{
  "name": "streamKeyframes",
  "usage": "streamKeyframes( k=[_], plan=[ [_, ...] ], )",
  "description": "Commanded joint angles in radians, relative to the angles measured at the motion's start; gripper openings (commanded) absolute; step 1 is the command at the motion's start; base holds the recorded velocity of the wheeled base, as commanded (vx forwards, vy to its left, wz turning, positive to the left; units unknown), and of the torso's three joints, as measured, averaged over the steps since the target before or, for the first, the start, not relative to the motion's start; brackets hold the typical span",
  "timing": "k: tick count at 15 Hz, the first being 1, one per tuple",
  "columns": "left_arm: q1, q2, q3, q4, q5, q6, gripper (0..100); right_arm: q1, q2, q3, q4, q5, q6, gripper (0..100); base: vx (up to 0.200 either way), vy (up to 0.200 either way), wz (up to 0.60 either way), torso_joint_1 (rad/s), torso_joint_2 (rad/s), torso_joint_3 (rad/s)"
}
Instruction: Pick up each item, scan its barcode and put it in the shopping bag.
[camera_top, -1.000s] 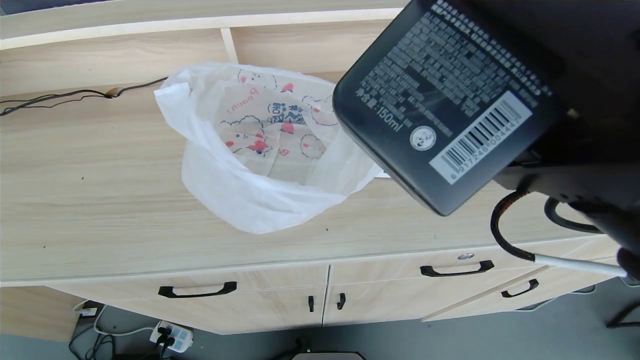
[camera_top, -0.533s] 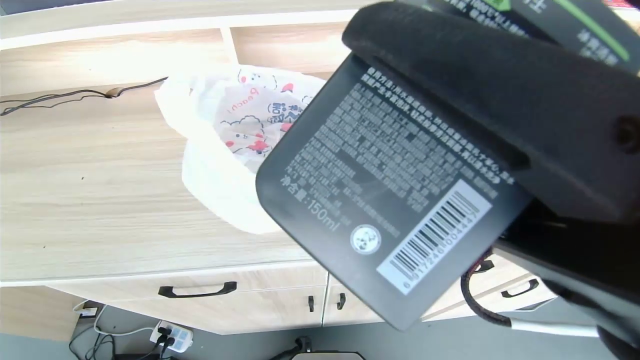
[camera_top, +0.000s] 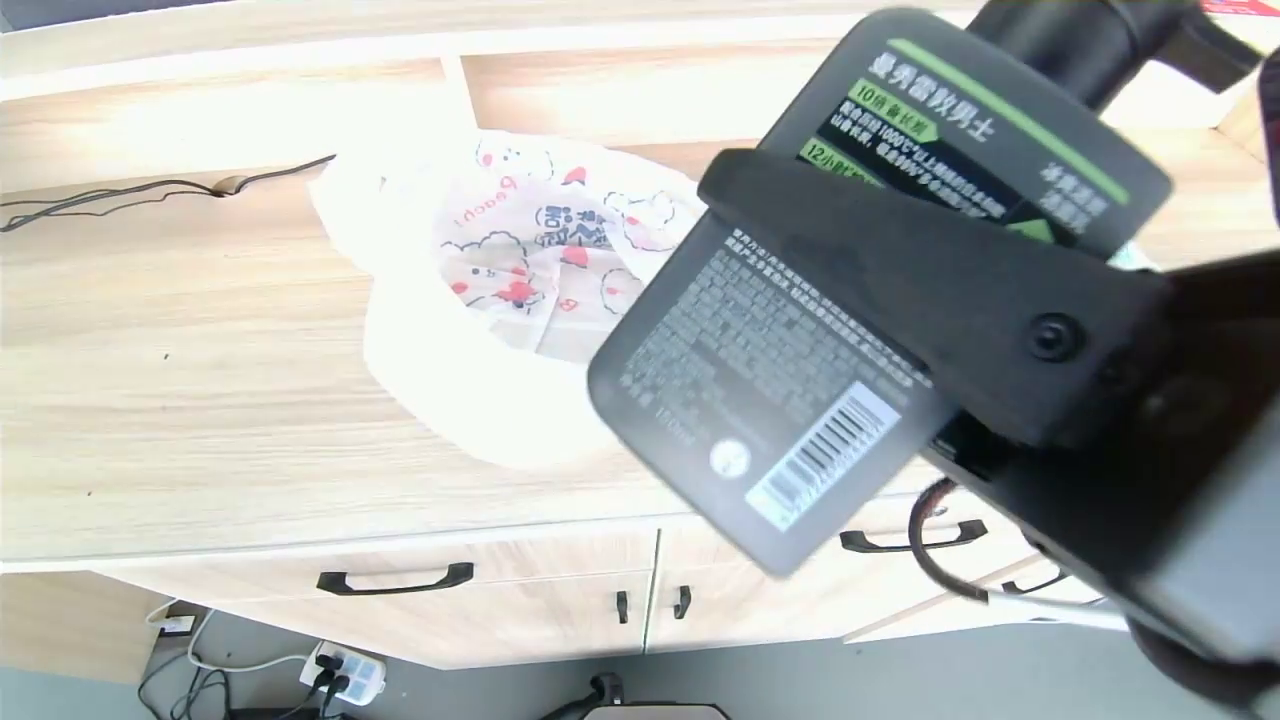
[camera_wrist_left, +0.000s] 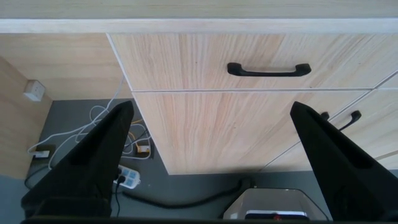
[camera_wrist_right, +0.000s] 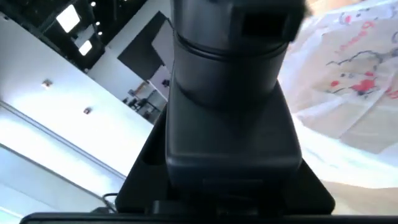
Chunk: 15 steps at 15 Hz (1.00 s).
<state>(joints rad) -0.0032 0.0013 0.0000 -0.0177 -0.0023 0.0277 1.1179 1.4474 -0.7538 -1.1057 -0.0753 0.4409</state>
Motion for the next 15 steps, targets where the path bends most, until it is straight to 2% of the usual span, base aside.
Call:
streamKeyframes(
  k=[1, 2, 3, 4, 5, 8, 9, 11, 12, 14, 15],
  plan=[
    [0.000, 0.000, 0.000, -0.001, 0.001, 0.000, 100, -0.222, 0.031, 0.008, 0.017, 0.066, -0.169, 0, 0.000, 0.000, 0.00, 0.000, 0.00, 0.000],
    [0.000, 0.000, 0.000, -0.001, 0.001, 0.000, 100, -0.348, 0.062, 0.008, 0.026, 0.103, -0.330, 0, 0.000, 0.000, 0.00, 0.000, 0.00, 0.000],
    [0.000, 0.000, 0.000, -0.001, -0.001, 0.000, 100, -0.437, 0.083, 0.022, 0.023, 0.104, -0.476, 0, 0.000, 0.000, 0.00, 0.000, 0.00, 0.000],
    [0.002, 0.000, 0.000, -0.001, -0.001, 0.000, 100, -0.498, 0.087, 0.037, 0.023, 0.115, -0.544, 0, 0.000, 0.000, 0.00, 0.000, 0.00, 0.000],
    [0.002, 0.000, 0.000, -0.001, 0.001, -0.002, 100, -0.550, 0.096, 0.039, 0.023, 0.173, -0.668, 0, 0.000, 0.000, 0.00, 0.000, 0.00, 0.000],
    [0.000, 0.000, 0.000, 0.001, 0.001, -0.002, 100, -0.596, 0.152, 0.036, 0.020, 0.197, -1.044, 0, 0.000, 0.000, 0.00, 0.000, 0.00, 0.000],
    [0.000, 0.000, 0.000, 0.001, -0.001, -0.002, 100, -0.596, 0.183, 0.041, 0.006, 0.210, -1.108, 0, 0.000, 0.000, 0.00, 0.000, 0.00, 0.000],
    [0.000, 0.000, 0.000, -0.001, 0.001, -0.002, 100, -0.607, 0.248, 0.011, -0.131, 0.230, -1.174, 0, 0.000, 0.000, 0.00, 0.000, 0.00, 0.000],
    [0.000, 0.000, 0.000, 0.001, -0.001, -0.002, 100, -0.622, 0.278, -0.029, -0.183, 0.287, -1.197, 0, 0.000, 0.000, 0.00, 0.000, 0.00, 0.000],
    [0.002, 0.000, 0.000, 0.001, 0.001, -0.002, 100, -0.636, 0.291, -0.048, -0.187, 0.425, -1.334, 0, 0.000, 0.000, 0.00, 0.000, 0.00, 0.000],
    [0.002, 0.000, 0.000, -0.001, 0.001, -0.003, 100, -0.642, 0.304, -0.039, -0.183, 0.528, -1.452, 0, 0.000, 0.000, 0.00, 0.000, 0.00, 0.000]
  ],
)
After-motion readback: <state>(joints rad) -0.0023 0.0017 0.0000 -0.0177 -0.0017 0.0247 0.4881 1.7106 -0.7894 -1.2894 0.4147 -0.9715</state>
